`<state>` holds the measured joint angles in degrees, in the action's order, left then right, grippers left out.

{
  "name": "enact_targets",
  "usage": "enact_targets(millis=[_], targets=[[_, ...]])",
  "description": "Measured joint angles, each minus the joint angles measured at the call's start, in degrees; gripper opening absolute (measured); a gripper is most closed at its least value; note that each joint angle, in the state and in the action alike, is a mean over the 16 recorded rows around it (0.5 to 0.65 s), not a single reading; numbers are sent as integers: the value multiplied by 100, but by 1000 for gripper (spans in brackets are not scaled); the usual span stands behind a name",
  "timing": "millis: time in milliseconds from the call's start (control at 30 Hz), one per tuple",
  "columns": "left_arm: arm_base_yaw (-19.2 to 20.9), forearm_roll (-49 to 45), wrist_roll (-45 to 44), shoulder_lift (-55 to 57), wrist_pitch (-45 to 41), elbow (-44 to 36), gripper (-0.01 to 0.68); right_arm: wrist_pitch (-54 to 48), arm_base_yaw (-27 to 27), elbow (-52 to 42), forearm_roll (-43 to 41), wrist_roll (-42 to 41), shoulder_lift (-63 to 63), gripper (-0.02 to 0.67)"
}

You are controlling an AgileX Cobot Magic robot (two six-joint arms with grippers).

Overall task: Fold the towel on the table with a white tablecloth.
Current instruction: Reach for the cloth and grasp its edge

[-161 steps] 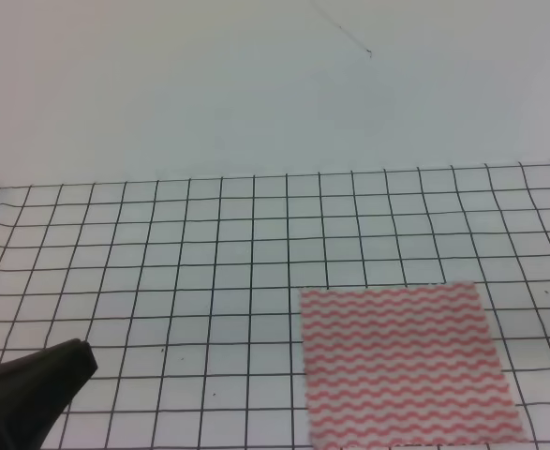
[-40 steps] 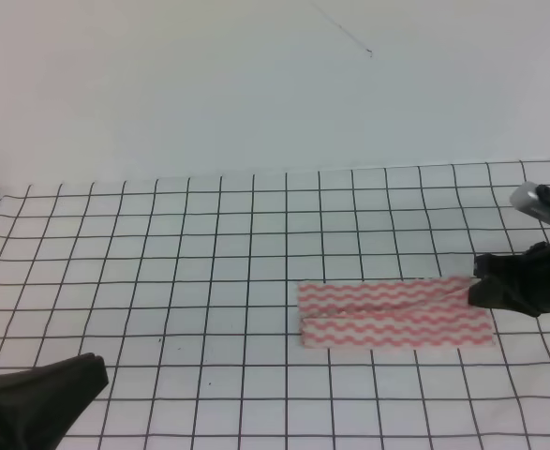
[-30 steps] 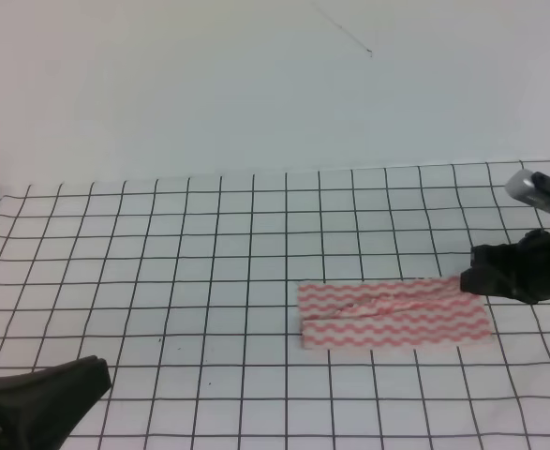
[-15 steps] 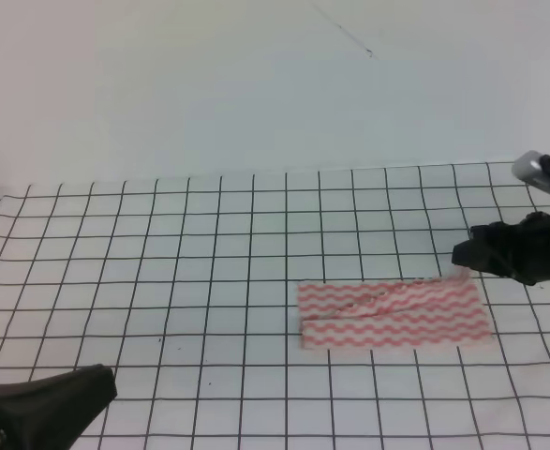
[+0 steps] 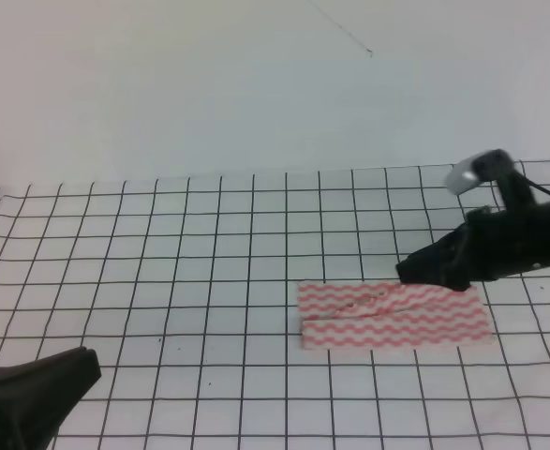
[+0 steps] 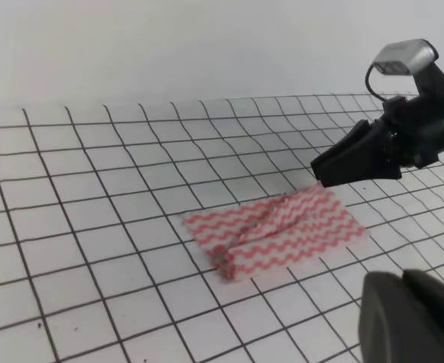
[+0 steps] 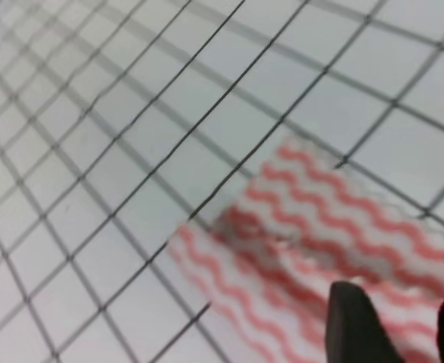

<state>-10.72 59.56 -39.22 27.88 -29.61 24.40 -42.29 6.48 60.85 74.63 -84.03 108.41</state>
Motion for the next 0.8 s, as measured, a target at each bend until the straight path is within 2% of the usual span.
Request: enact_targets(millis=[467, 800], targets=[[-1, -609, 1, 1, 197, 0, -1, 118, 1176, 1628, -2720, 736, 129, 249], [-1, -813, 4, 3, 215, 0, -1, -360, 1550, 2607, -4413, 1601, 787, 249]])
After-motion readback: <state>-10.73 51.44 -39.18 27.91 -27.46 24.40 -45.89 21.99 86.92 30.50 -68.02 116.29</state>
